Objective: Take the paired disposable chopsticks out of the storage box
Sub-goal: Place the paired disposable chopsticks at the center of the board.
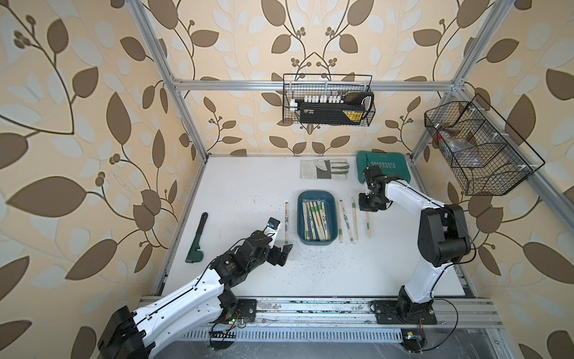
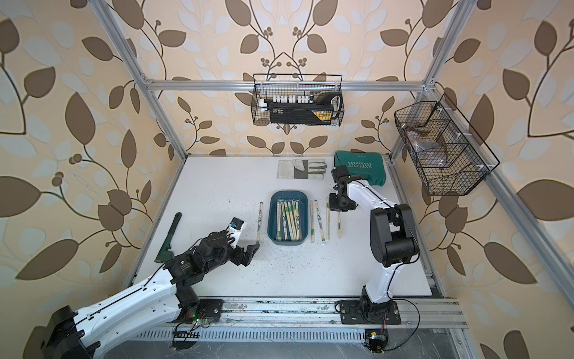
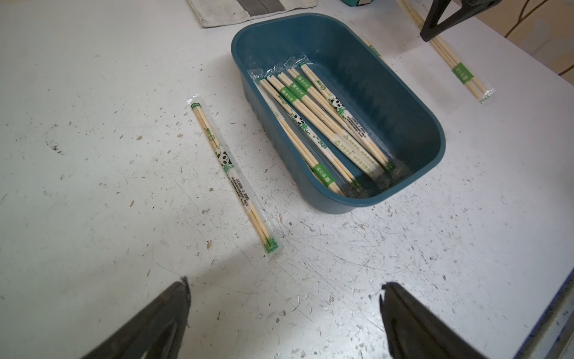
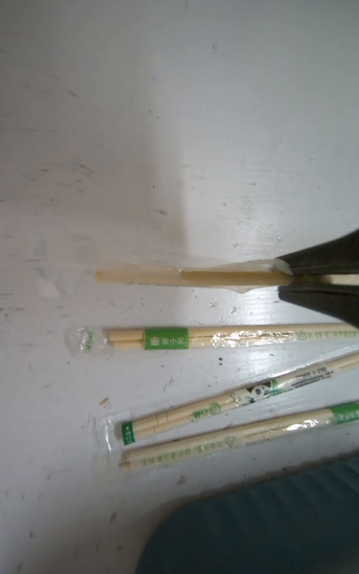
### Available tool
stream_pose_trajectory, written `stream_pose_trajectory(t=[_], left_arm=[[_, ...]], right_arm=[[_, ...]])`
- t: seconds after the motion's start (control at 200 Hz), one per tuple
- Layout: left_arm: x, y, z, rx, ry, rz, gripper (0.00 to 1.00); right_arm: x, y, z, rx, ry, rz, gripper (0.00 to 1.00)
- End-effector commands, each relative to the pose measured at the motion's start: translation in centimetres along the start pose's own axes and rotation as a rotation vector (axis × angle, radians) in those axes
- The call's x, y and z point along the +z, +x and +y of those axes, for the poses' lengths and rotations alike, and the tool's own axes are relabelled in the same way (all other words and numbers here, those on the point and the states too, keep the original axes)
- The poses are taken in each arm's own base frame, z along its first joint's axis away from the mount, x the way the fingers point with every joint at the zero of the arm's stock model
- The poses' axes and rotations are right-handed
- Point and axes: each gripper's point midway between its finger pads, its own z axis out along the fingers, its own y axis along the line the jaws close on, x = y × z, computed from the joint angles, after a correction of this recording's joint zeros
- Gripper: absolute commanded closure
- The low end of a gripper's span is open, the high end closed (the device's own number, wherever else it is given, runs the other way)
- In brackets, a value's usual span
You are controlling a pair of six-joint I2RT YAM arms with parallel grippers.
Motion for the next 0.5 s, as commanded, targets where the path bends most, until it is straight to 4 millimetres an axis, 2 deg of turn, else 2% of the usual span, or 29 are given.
stream_pose_trajectory(t=[0.0,0.135,0.495], left_arm=[[-0.1,-1.1,-0.1,0.001,0.002,-0.038,0.01],[0.0,-1.1,-0.2,0.001,0.003,-0.036,0.01],[0.1,-1.1,-0.2,0.004,0.002,-0.032,0.01]], right_arm=[[1.5,0.2,-0.2,-0.016,0.029,0.014,0.94],[2.5,0.4,0.3,-0.011,0.009,0.030,0.93],[3.2,1.2,0.6,-0.027,0.011,0.058,0.92]])
